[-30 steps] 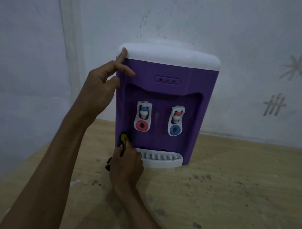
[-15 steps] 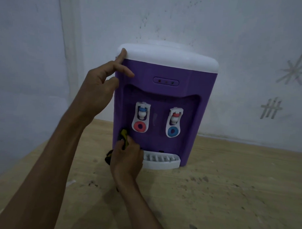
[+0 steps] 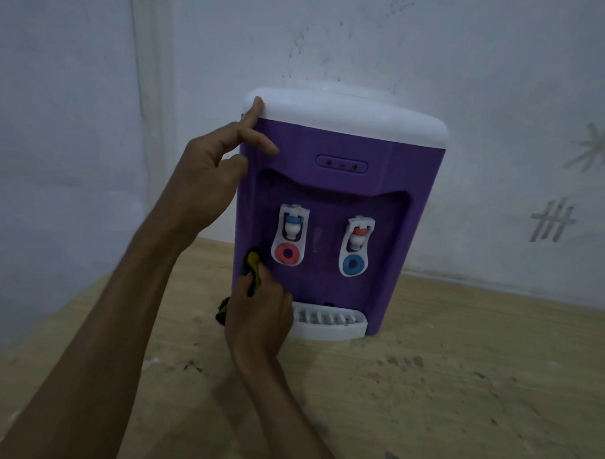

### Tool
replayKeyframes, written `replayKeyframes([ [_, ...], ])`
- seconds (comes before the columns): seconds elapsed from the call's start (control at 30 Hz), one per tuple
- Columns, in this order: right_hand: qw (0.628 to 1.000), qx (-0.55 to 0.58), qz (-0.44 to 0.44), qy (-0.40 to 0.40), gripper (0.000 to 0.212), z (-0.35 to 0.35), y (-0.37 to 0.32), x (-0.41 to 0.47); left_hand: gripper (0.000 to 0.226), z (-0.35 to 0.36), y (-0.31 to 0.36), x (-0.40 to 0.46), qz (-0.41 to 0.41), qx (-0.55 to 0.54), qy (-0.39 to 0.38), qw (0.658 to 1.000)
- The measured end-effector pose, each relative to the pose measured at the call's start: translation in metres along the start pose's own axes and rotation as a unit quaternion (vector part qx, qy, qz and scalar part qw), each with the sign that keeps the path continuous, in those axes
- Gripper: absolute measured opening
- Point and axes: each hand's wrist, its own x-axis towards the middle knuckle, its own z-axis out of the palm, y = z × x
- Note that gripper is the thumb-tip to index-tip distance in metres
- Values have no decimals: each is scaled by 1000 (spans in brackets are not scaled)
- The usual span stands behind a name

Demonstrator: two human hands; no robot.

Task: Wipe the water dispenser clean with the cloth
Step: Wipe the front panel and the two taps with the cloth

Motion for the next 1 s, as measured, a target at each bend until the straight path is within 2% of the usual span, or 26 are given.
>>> replayKeyframes([
  [0.17,999,-19,-45,24,41,2,3,-4,50,1,1,-1,0,-4,-1,1000],
  [0.33,998,-47,21,-43,35,0,17,-7,51,2,0,1,6,-1,5,1000],
  [0.4,999,-2,24,-29,31,-4,8,-2,50,2,0,0,-1,-7,7,1000],
  [0.53,996,48,-61,48,37,-10,-14,5,52,1,-2,1,7,6,4,1000],
  [0.63,996,-23,-80,33,41,-3,0,-1,52,1,-4,1,10,12,9,1000],
  [0.73,988,-135,-63,-47,41,0,23,-7,52,2,-5,2,15,6,16,1000],
  [0.8,991,-99,-15,-84,36,-4,24,-3,48,3,-5,2,21,13,31,999],
  [0.87,996,-9,31,-86,29,-13,18,5,44,4,-5,3,26,31,50,998],
  [0.93,994,71,38,-75,23,-26,9,12,40,5,-3,4,35,58,59,996],
  [1.0,986,144,31,-83,30,-48,-2,15,36,6,-2,6,45,88,69,993],
])
